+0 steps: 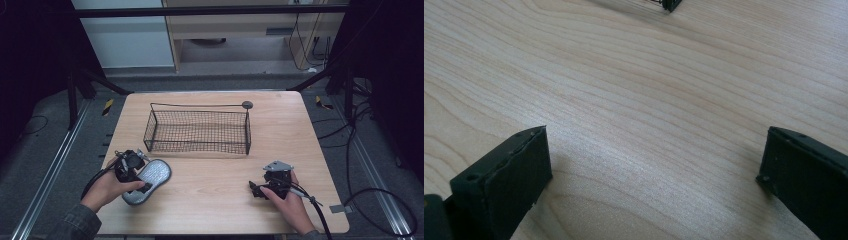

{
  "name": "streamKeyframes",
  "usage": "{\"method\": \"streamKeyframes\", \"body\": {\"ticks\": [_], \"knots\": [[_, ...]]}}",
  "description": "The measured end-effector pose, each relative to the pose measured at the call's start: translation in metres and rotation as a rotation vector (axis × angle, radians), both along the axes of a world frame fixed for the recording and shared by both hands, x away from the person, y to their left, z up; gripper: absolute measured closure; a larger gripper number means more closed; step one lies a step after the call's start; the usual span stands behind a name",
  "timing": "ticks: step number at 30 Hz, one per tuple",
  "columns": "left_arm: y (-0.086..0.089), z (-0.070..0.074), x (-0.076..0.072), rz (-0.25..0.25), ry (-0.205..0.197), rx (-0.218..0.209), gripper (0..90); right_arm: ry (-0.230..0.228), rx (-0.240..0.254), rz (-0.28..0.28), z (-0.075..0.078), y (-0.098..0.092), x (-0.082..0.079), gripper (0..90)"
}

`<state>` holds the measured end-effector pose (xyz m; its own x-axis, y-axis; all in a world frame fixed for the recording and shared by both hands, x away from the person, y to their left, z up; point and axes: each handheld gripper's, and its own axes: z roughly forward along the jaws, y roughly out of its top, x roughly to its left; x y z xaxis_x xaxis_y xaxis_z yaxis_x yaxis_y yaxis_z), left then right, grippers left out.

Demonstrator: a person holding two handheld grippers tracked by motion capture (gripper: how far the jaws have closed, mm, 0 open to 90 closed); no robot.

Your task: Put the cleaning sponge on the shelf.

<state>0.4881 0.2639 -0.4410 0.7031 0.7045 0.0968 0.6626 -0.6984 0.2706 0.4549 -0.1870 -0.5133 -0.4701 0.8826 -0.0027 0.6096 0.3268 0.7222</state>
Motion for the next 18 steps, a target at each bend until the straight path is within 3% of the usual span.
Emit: {"method": "streamKeyframes", "body": {"ticks": [7,18], "knots": [[-0.003,-0.011,0.010,0.023,0.038,-0.008,4.5,0.002,-0.002,-0.002,0.000,0.000,0.000,0.4],[-0.007,-0.019,0.016,0.049,0.059,-0.026,4.3,0.003,-0.003,0.001,0.000,0.000,0.000,0.4]]}}
